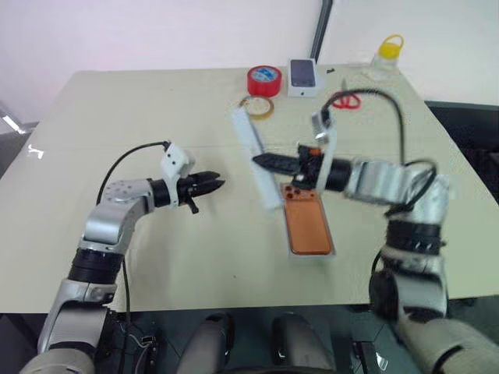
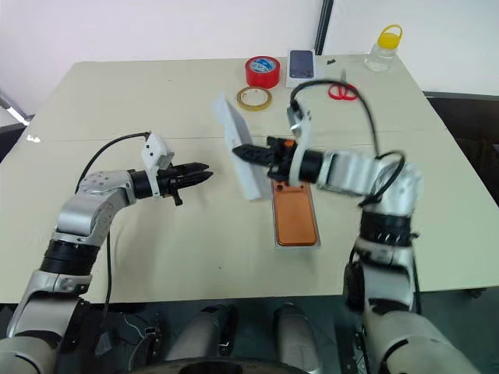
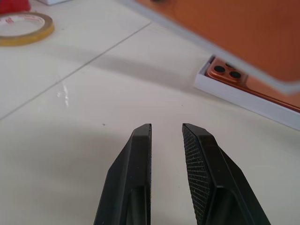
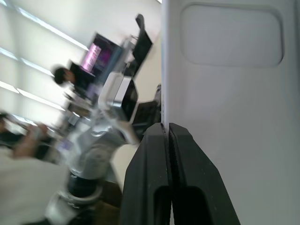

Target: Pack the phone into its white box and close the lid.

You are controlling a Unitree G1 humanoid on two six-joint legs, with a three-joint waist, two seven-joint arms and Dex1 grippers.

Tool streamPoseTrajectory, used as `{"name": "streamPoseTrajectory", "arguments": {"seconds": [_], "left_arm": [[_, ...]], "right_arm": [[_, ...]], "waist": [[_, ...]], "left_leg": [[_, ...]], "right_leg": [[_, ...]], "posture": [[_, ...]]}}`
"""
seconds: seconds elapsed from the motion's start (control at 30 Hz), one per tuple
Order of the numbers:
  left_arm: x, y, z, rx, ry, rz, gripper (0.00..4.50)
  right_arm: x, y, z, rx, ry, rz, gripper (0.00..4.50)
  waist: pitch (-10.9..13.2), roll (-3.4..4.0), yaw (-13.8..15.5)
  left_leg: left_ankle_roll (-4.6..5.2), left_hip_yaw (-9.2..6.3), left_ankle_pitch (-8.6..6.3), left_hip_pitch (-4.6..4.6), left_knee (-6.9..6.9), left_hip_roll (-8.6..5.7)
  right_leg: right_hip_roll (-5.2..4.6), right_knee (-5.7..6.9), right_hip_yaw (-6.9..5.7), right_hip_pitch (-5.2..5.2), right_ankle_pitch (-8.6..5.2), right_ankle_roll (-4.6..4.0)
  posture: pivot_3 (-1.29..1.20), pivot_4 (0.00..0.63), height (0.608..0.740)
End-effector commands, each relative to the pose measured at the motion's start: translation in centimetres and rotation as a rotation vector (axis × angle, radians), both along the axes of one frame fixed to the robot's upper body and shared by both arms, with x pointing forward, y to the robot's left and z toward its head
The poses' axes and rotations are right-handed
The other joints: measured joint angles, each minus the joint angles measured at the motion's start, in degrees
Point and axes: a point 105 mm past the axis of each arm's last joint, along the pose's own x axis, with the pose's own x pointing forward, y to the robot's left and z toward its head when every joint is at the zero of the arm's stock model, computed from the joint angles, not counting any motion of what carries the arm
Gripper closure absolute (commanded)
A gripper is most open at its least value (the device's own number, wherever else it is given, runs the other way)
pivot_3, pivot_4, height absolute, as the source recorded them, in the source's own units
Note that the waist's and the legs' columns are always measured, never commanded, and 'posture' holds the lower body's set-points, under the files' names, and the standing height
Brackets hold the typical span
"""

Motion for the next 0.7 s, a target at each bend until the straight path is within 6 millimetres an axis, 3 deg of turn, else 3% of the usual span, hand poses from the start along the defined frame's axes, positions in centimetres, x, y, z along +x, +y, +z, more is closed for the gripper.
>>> {"name": "streamPoseTrajectory", "arguments": {"seconds": [0.03,0.17,0.27,0.37,0.47,0.57,0.7], "left_arm": [[0.0,-0.5,1.4,0.012,-0.067,-0.041,3.42],[-0.4,-1.8,1.2,0.023,-0.073,-0.096,3.42],[-1.0,-3.5,1.1,0.006,-0.066,-0.161,3.42],[-1.6,-5.2,0.6,0.018,-0.066,-0.217,3.42],[-1.6,-6.5,0.2,0.017,-0.058,-0.238,3.42],[-1.6,-7.8,0.2,0.012,-0.058,-0.257,3.42],[-1.9,-9.6,0.2,0.008,-0.048,-0.288,3.42]], "right_arm": [[-1.0,1.1,0.8,0.067,0.056,-0.13,4.4],[-1.8,1.1,-1.1,0.051,0.193,-0.251,4.4],[-1.6,-0.4,-2.7,-0.014,0.27,-0.343,4.4],[-1.7,-0.7,-3.2,-0.032,0.305,-0.377,3.49],[-1.5,-1.1,-3.0,-0.055,0.283,-0.384,2.05],[-0.7,-3.0,-2.6,-0.158,0.17,-0.371,0.57],[-0.1,-6.7,-0.7,-0.439,-0.055,-0.282,0.57]], "waist": [[0.0,0.01,-0.5],[0.0,0.06,-1.2],[0.0,0.07,-1.2],[-0.1,0.09,-1.2],[-0.1,0.12,-1.3],[-0.1,0.12,-1.2],[0.0,0.21,-0.9]], "left_leg": [[0.0,0.0,0.0,0.0,0.03,0.01],[-0.02,-0.03,0.01,0.03,0.01,0.02],[-0.02,-0.04,0.01,0.05,0.0,0.01],[-0.02,-0.03,0.01,0.06,0.0,0.03],[-0.02,-0.03,0.01,0.07,-0.02,0.03],[0.0,-0.03,0.01,0.06,0.0,0.02],[0.47,0.02,-0.26,0.06,0.08,0.0]], "right_leg": [[0.02,0.05,0.0,-0.01,0.0,0.0],[0.06,0.16,0.0,-0.06,0.0,0.0],[0.07,0.15,0.01,-0.05,0.0,0.0],[0.09,0.16,0.02,-0.05,0.0,0.0],[0.11,0.16,0.04,-0.05,0.0,0.0],[0.11,0.15,0.04,-0.03,0.0,0.0],[0.09,0.04,-0.01,0.08,-0.01,0.01]], "posture": [[0.0,0.15,0.74],[0.0,0.15,0.74],[0.0,0.15,0.74],[0.0,0.15,0.74],[0.0,0.15,0.74],[0.0,0.15,0.74],[0.0,0.15,0.74]]}}
